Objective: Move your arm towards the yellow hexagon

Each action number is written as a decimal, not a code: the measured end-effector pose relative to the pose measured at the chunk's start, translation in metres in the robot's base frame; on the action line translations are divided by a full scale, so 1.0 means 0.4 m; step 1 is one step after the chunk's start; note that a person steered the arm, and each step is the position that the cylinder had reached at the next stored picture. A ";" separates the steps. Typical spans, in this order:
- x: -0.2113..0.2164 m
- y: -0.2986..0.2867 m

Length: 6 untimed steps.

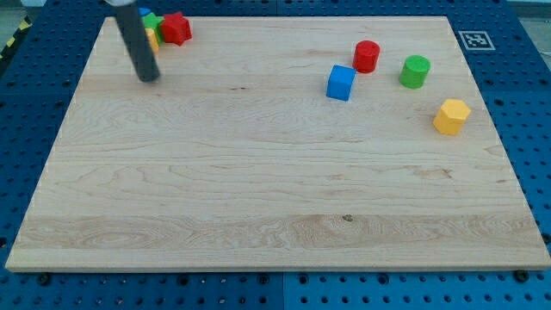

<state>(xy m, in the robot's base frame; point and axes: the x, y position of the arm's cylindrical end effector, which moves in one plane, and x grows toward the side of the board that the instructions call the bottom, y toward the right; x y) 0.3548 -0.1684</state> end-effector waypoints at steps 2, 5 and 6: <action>0.214 0.460; 0.269 1.170; 0.241 1.172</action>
